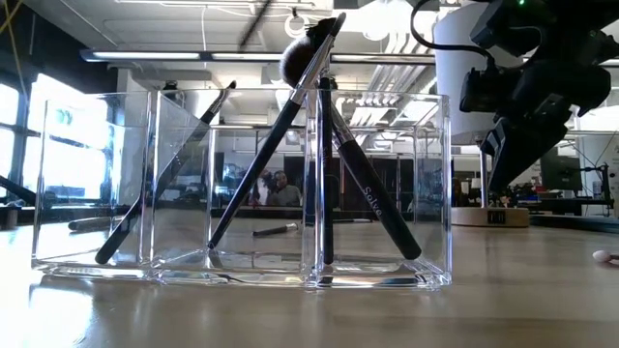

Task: Put items in baskets/containers
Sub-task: Put the black eyeshadow brush into the transparent organizer

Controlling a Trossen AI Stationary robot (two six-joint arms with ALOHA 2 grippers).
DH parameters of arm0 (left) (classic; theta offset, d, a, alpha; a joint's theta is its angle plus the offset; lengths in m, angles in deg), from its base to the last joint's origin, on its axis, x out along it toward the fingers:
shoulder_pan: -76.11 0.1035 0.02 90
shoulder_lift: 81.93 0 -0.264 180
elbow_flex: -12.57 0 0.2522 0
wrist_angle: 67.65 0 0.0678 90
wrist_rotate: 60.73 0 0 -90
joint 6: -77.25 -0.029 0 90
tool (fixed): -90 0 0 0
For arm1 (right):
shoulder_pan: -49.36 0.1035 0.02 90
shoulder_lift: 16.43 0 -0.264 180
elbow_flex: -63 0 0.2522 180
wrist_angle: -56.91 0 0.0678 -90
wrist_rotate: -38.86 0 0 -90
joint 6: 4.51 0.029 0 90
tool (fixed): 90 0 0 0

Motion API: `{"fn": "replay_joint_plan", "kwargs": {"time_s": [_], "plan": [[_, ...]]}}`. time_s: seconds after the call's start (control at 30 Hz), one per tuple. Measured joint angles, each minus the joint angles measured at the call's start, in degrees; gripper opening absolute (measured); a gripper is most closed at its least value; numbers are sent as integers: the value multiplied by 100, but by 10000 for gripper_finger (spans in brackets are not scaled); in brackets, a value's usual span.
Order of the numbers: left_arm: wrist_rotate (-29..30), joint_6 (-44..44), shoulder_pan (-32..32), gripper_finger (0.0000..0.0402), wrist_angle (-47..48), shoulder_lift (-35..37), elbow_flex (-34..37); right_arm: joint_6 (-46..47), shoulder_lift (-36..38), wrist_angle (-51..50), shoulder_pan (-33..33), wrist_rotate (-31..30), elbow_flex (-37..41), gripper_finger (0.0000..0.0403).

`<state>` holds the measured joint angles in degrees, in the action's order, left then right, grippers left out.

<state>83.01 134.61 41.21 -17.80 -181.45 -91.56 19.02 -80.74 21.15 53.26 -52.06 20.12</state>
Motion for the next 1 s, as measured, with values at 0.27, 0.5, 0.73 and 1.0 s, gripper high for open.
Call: {"fn": "replay_joint_plan", "kwargs": {"time_s": [0.27,0.5,0.73,1.0], "plan": [[-439,-919,115,0,-637,-654,33,44,0,14,0,48,-2,1],[-855,-714,141,1,-984,-948,8,44,0,9,0,132,-4,1],[-1187,-598,238,13,-952,-979,16,44,0,5,0,142,-4,1],[-1319,-415,226,65,-889,-979,16,44,0,3,2,142,-4,1]]}}
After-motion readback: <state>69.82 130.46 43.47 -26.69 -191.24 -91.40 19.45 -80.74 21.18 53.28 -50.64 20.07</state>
